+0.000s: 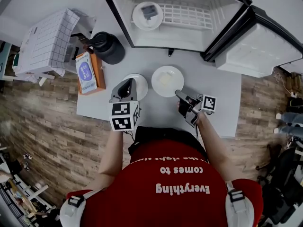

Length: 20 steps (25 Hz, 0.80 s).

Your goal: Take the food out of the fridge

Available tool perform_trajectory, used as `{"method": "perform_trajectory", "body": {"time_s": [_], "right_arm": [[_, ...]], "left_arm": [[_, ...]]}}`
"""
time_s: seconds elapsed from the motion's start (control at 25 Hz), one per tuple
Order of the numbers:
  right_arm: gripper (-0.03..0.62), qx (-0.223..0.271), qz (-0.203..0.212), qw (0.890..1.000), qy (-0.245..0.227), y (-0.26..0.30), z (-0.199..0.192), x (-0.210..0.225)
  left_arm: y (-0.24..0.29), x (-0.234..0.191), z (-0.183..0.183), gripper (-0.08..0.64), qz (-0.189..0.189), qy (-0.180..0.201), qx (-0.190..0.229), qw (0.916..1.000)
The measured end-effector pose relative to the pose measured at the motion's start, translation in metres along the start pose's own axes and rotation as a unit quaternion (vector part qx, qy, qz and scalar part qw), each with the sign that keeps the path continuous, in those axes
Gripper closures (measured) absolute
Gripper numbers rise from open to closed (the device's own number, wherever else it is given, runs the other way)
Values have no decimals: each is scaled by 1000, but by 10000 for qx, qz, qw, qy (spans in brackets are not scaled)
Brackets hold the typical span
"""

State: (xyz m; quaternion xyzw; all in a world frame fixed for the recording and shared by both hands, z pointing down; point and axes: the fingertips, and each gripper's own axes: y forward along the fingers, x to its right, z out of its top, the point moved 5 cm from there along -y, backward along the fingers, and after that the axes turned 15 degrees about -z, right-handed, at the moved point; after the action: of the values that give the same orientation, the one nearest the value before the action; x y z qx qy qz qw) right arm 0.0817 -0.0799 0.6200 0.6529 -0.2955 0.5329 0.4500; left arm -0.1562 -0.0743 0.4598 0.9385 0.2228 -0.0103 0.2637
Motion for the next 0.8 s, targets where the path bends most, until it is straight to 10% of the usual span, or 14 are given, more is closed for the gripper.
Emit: {"method": "perform_trajectory", "body": {"time_s": [0.8], "right_arm": [[569, -397, -2042, 9780, 152, 28, -16, 51]], "left_arm": [[-10, 8, -8, 554, 20, 67, -155, 9999]]}}
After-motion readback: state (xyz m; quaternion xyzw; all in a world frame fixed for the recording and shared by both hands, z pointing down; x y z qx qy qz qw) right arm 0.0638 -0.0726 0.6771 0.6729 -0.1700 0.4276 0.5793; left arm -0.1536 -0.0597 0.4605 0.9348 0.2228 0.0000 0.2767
